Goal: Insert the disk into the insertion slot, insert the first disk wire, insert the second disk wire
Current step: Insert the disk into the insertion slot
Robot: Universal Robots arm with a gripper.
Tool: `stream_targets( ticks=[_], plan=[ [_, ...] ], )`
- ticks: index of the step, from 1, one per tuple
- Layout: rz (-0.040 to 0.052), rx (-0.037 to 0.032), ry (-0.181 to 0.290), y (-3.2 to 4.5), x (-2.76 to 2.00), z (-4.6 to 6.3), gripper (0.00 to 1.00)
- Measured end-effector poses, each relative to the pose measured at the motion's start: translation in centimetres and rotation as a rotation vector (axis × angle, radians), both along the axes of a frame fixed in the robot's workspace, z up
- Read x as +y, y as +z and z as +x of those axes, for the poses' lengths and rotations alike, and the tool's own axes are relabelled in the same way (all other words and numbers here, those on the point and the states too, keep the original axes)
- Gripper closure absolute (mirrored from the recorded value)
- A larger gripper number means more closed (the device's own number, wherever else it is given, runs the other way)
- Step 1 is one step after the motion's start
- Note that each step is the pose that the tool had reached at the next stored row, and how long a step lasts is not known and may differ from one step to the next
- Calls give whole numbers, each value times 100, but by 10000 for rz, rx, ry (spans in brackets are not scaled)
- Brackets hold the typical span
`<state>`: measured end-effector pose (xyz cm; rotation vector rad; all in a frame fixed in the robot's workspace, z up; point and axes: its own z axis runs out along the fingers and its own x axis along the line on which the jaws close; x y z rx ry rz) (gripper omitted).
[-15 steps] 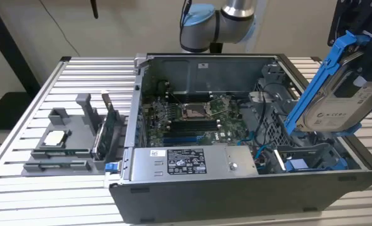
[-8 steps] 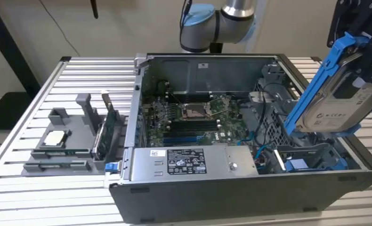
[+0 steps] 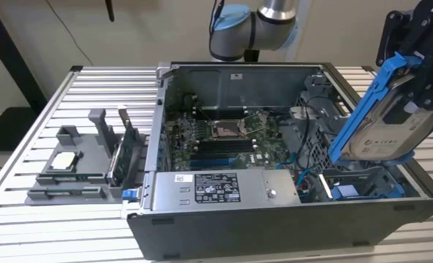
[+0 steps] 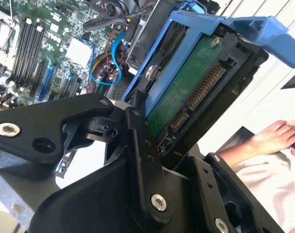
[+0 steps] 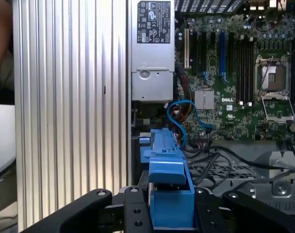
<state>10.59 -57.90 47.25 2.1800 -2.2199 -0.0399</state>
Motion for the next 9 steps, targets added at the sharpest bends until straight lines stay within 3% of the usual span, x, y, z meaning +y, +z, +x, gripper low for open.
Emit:
stream_targets(
  ticks=[9],
  plan=[
    [3,0,-1,-119,0,36,67]
  ],
)
